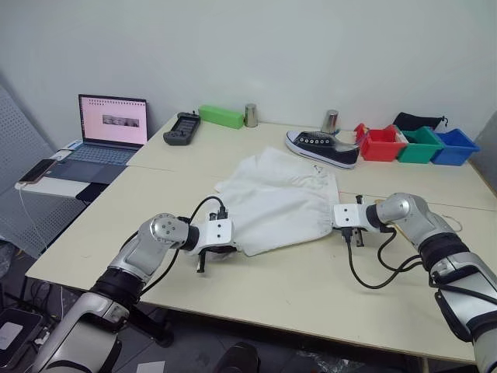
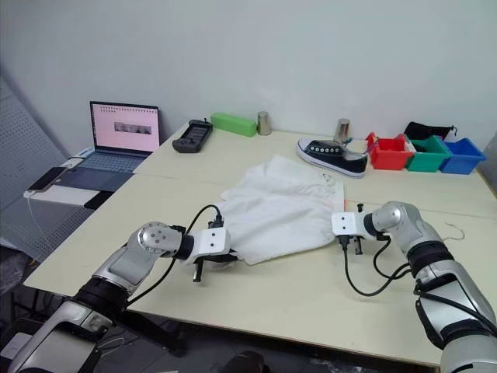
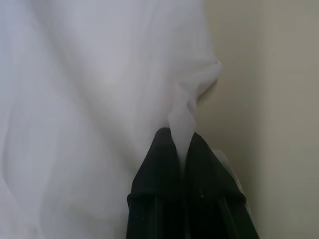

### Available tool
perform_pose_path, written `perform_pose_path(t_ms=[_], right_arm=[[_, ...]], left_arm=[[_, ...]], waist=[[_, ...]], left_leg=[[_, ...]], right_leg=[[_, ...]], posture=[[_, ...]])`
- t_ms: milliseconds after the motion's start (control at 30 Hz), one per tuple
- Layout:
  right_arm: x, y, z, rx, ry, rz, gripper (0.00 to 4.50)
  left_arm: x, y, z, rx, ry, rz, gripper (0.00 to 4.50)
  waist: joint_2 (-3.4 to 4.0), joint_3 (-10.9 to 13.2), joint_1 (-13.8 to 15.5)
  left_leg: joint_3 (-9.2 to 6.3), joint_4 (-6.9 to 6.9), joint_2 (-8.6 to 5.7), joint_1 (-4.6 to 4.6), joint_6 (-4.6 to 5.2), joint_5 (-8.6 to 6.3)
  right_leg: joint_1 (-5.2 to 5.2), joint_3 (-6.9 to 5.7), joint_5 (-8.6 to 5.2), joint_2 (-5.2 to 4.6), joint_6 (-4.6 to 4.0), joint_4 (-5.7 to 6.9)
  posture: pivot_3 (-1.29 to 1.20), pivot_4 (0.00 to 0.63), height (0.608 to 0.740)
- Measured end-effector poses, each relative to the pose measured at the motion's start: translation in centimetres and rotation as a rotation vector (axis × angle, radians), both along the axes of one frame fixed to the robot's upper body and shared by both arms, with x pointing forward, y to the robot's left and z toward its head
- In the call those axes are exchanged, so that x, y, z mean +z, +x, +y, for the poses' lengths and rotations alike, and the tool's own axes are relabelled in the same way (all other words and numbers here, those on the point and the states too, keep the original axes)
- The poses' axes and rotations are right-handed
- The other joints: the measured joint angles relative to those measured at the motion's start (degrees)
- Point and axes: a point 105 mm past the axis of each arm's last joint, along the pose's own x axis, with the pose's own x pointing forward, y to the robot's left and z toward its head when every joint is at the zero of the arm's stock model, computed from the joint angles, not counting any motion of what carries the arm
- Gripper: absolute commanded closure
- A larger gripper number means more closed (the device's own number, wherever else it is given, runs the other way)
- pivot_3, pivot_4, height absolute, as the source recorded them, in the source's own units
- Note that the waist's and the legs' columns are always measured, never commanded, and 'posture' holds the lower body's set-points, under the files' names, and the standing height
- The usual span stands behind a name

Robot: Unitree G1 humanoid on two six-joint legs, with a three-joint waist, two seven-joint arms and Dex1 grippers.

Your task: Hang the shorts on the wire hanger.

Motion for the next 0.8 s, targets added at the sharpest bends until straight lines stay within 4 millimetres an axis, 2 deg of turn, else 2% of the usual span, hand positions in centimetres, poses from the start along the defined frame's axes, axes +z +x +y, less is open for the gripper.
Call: perform_pose_path(t_ms=[267,333,433,567,700,800], right_arm=[[0.5,0.0,-0.4,0.003,-0.012,-0.012,4.46],[1.1,-0.9,-0.7,0.042,-0.025,0.011,4.46],[1.2,-5.2,-2.2,0.114,-0.053,0.165,4.46],[0.5,-11.3,-2.8,0.187,-0.085,0.396,4.46],[1.1,-15.9,-3.3,0.215,-0.115,0.519,4.46],[1.5,-18.2,-2.8,0.238,-0.087,0.584,4.46]], left_arm=[[0.2,0.1,-0.1,-0.004,-0.002,-0.007,4.50],[0.4,-0.1,-0.1,-0.018,-0.010,0.003,4.50],[0.9,-2.5,0.3,-0.110,-0.012,0.048,4.50],[0.9,-5.7,-0.4,-0.228,-0.033,0.134,4.50],[2.1,-7.5,-0.8,-0.294,-0.070,0.226,4.50],[2.5,-9.1,0.2,-0.342,-0.051,0.317,4.50]], waist=[[0.00,0.0,0.0],[0.00,0.0,0.1],[0.00,0.0,0.5],[0.07,0.0,1.7],[0.07,0.0,2.4],[0.07,0.1,2.3]], left_leg=[[-0.01,0.00,0.00,-0.03,0.00,0.00],[-0.09,0.01,0.02,-0.08,0.00,0.00],[-0.15,0.00,0.00,-0.15,0.10,-0.07],[-0.14,0.06,0.01,-0.19,0.15,-0.09],[-0.07,0.12,-0.01,-0.10,0.16,-0.10],[0.11,0.12,-0.01,-0.04,0.23,-0.15]], right_leg=[[-0.01,-0.01,0.00,0.00,0.00,0.00],[-0.01,-0.05,0.00,-0.01,0.00,-0.04],[0.00,-0.08,-0.03,-0.22,0.04,-0.17],[0.00,-0.10,-0.03,-0.22,0.05,-0.24],[0.07,-0.12,-0.05,-0.02,0.08,-0.14],[0.05,-0.10,-0.05,0.27,0.08,-0.16]], posture=[[0.44,0.000,0.740],[0.44,0.000,0.740],[0.45,0.000,0.740],[0.44,0.000,0.740],[0.43,0.000,0.740],[0.42,0.000,0.740]])
